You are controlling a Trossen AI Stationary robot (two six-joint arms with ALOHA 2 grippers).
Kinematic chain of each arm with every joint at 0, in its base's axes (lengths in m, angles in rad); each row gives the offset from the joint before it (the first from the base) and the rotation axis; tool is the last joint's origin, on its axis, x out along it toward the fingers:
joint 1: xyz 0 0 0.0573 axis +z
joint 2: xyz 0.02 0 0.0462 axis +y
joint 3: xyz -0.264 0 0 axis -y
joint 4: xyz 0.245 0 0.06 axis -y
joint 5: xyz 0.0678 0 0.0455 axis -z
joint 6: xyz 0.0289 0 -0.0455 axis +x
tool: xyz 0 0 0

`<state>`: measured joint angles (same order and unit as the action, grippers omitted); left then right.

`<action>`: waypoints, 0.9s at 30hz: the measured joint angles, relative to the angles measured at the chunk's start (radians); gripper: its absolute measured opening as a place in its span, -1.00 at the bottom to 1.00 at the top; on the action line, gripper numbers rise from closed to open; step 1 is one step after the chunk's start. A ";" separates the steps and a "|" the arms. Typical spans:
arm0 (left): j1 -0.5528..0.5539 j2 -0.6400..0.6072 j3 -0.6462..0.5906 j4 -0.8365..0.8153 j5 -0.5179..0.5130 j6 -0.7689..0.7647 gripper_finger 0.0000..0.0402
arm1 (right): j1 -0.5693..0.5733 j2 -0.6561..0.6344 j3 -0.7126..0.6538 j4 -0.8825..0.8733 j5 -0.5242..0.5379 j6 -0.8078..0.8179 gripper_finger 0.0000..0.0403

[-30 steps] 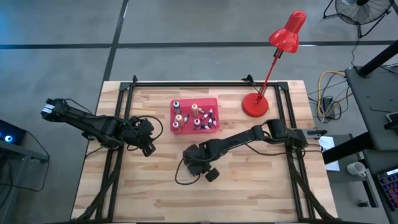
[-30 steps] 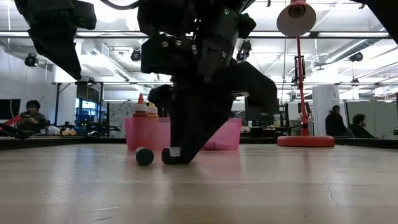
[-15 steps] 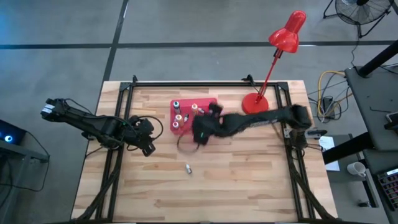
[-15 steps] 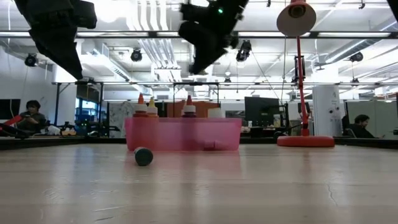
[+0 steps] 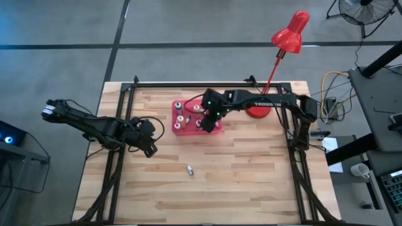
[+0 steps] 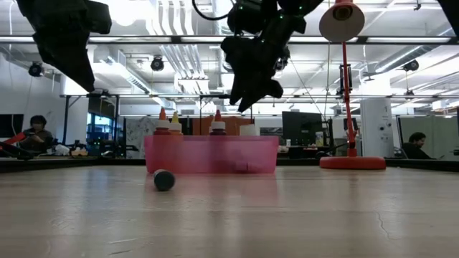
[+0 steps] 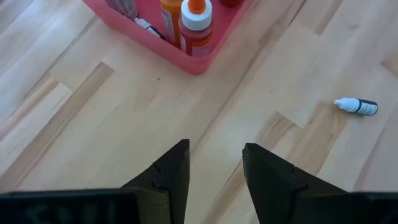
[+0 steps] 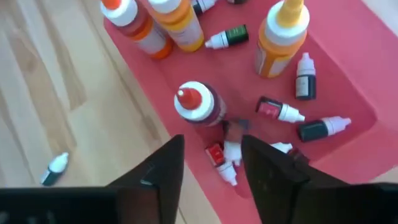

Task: Pick & Place food coloring

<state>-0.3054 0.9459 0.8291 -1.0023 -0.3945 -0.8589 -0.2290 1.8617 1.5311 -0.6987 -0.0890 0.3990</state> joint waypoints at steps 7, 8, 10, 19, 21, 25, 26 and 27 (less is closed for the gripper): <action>0.000 0.002 -0.003 0.088 0.003 0.030 -0.39 | 0.073 -0.047 0.003 0.006 0.006 0.009 -0.11; 0.000 0.006 -0.012 0.157 0.009 0.077 -0.39 | 0.098 -0.047 0.003 -0.001 0.005 0.016 -0.10; -0.006 0.018 -0.043 0.325 0.051 0.224 -0.39 | 0.155 -0.046 0.002 -0.019 0.005 0.020 -0.11; -0.003 0.155 -0.223 0.892 0.353 0.698 -0.39 | 0.424 -0.046 -0.002 -0.179 0.211 0.257 -0.16; -0.002 0.219 -0.240 0.957 0.403 0.705 -0.39 | 0.474 -0.046 -0.002 -0.200 0.289 0.317 -0.16; -0.002 0.375 -0.235 0.997 0.419 0.812 -0.39 | 0.531 -0.047 -0.003 -0.218 0.406 0.411 -0.16; -0.002 0.418 -0.223 0.996 0.422 0.853 -0.39 | 0.538 -0.047 -0.003 -0.225 0.413 0.423 -0.16; -0.002 0.458 -0.210 0.997 0.427 0.893 -0.39 | 0.542 -0.047 -0.003 -0.234 0.415 0.430 -0.16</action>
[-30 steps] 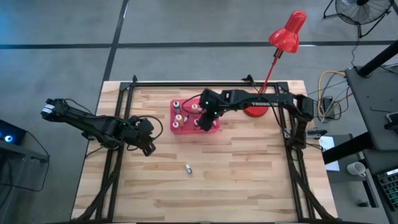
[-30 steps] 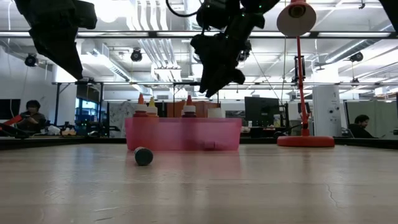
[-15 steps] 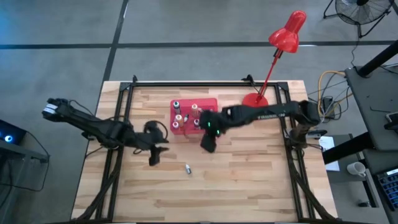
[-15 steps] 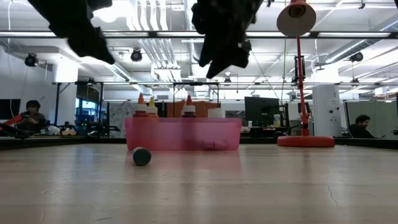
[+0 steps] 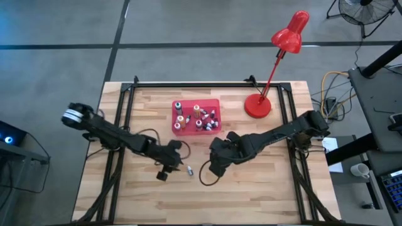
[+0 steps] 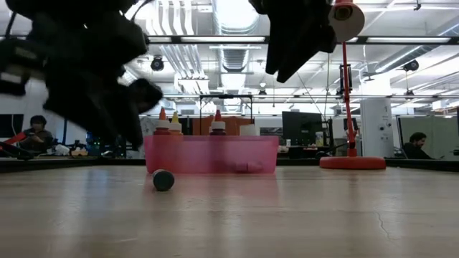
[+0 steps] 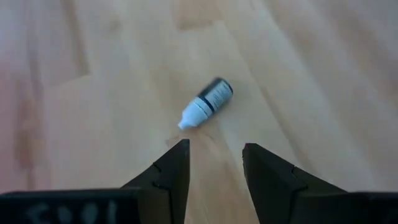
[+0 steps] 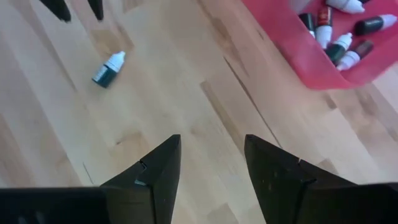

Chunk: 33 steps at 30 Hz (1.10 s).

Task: Pick & Place food coloring

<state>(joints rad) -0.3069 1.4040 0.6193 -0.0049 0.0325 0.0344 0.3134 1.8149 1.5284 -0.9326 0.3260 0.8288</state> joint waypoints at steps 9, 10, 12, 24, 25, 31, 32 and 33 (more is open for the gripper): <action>0.001 0.205 0.185 -0.049 0.002 0.165 -0.39 | 0.008 0.000 -0.001 -0.030 0.012 -0.042 -0.15; 0.003 0.211 0.199 -0.051 0.002 0.194 -0.39 | 0.008 0.000 -0.005 -0.033 0.015 -0.044 -0.15; 0.010 0.226 0.225 -0.054 0.002 0.246 -0.39 | 0.010 0.000 -0.018 -0.034 0.018 -0.045 -0.15; 0.049 0.348 0.248 -0.068 0.108 0.359 -0.39 | 0.010 0.000 -0.126 -0.032 0.018 -0.036 -0.15; 0.050 0.353 0.249 -0.066 0.112 0.359 -0.39 | 0.010 0.000 -0.131 -0.033 0.017 -0.028 -0.15; 0.067 0.367 0.267 -0.074 0.113 0.312 -0.52 | 0.010 -0.001 -0.143 -0.032 0.017 -0.025 -0.15; 0.071 0.364 0.270 -0.076 0.113 0.305 -0.58 | 0.009 -0.001 -0.143 -0.032 0.017 -0.031 -0.15; 0.075 0.362 0.273 -0.081 0.114 0.300 -0.65 | 0.009 -0.001 -0.143 -0.032 0.018 -0.036 -0.15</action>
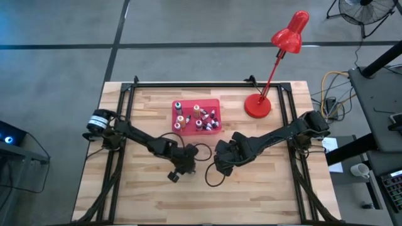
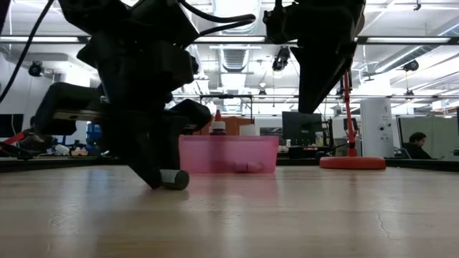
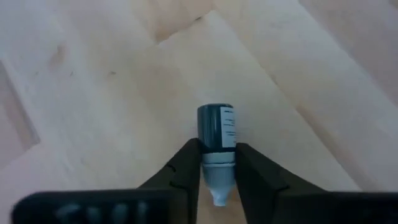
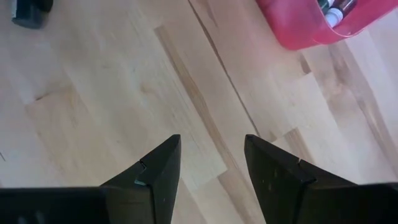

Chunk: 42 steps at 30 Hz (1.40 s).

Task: Pick & Place food coloring

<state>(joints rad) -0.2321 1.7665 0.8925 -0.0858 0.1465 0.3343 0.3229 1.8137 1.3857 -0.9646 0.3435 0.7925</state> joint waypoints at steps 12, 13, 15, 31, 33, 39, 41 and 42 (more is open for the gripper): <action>0.075 -0.126 0.116 -0.327 -0.274 -0.175 -0.83 | 0.000 -0.105 -0.001 -0.044 0.289 -0.017 -0.33; 0.083 -0.168 0.121 -0.333 -0.325 -0.201 -0.80 | 0.000 -0.129 -0.002 -0.053 0.335 -0.018 -0.35; 0.100 -0.249 0.128 -0.316 -0.399 -0.237 -0.76 | -0.001 -0.175 -0.014 -0.060 0.408 -0.037 -0.39; 0.523 -0.247 0.218 -0.336 -0.336 -0.485 -0.76 | -0.091 -0.428 -0.202 -0.026 0.477 -0.071 -0.61; 0.558 -0.178 0.263 -0.416 -0.255 -0.485 -0.74 | -0.097 -0.433 -0.212 0.005 0.477 -0.065 -0.63; 0.584 -0.026 0.401 -0.693 -0.282 -0.502 -0.57 | -0.098 -0.435 -0.218 0.040 0.479 -0.079 -0.63; 0.572 0.003 0.432 -0.728 -0.355 -0.458 -0.50 | -0.102 -0.433 -0.219 0.040 0.486 -0.077 -0.62; 0.567 0.010 0.447 -0.737 -0.377 -0.430 -0.47 | -0.103 -0.433 -0.219 0.041 0.487 -0.076 -0.61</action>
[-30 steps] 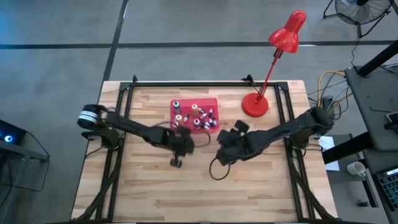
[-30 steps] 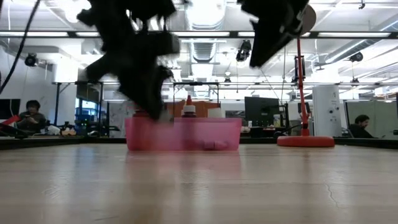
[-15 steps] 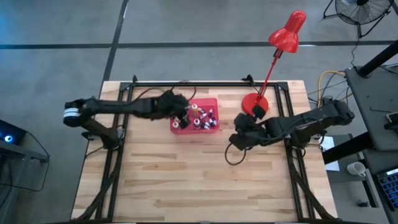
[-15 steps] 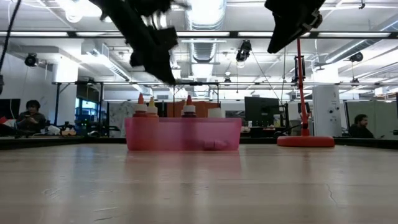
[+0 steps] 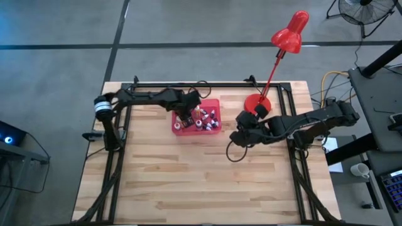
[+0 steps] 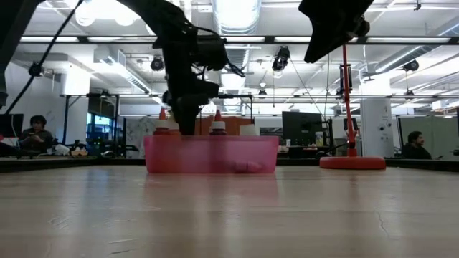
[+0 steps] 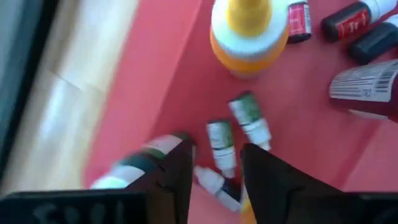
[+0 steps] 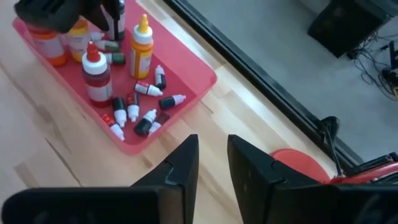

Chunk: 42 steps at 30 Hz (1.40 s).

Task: Pick & Place food coloring

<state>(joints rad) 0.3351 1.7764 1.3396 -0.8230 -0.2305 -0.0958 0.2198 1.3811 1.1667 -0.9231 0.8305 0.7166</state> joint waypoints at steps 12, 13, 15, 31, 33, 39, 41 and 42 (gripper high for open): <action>-0.049 -0.285 0.078 0.306 -0.018 0.181 -0.37 | -0.005 0.001 0.013 0.026 0.062 -0.039 -0.56; -0.049 -0.321 0.070 0.342 -0.018 0.159 -0.37 | -0.005 0.001 0.020 0.026 0.062 -0.036 -0.57; -0.046 -0.390 0.046 0.367 -0.023 0.088 -0.37 | -0.001 0.000 0.041 0.025 0.036 -0.009 -0.58; -0.029 -0.868 -0.560 0.742 0.561 -0.363 -0.37 | -0.159 -0.414 -0.434 0.776 -0.882 -0.319 -0.64; -0.019 -0.920 -0.634 0.748 0.541 -0.497 -0.37 | -0.191 -0.493 -0.492 0.774 -0.918 -0.289 -0.62; -0.029 -1.116 -0.822 0.879 0.551 -0.454 -0.37 | -0.276 -0.718 -0.635 0.692 -0.786 -0.151 -0.58; -0.029 -1.183 -0.868 0.910 0.548 -0.442 -0.37 | -0.277 -0.784 -0.668 0.701 -0.813 -0.132 -0.57; -0.030 -1.210 -0.889 0.910 0.557 -0.434 -0.37 | -0.272 -0.812 -0.681 0.728 -0.847 -0.177 -0.57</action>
<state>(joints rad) 0.3056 0.5664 0.4505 0.0870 0.3269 -0.5295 -0.0524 0.5687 0.4853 -0.1946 -0.0163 0.5399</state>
